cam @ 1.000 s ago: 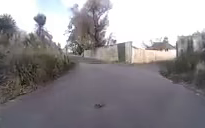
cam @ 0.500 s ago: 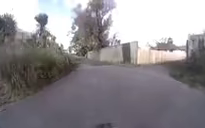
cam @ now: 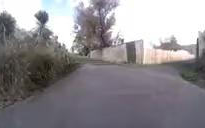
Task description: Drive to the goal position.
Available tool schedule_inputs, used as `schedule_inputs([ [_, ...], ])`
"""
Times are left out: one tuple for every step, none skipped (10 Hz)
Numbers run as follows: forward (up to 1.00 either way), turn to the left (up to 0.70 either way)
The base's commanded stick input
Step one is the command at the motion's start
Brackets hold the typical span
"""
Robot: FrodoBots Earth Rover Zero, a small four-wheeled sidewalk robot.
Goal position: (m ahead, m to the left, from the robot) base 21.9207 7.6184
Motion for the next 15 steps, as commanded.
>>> schedule_inputs([
  [0.85, 0.00],
  [0.85, 0.00],
  [0.85, 0.00],
  [0.85, 0.00],
  [0.85, 0.00],
  [0.85, 0.00],
  [0.85, 0.00],
  [0.85, 0.00],
  [0.85, 0.00],
  [0.85, 0.00],
  [0.85, 0.00],
  [0.85, 0.00],
  [0.85, 0.00],
  [0.85, 0.00],
  [0.85, 0.00],
])
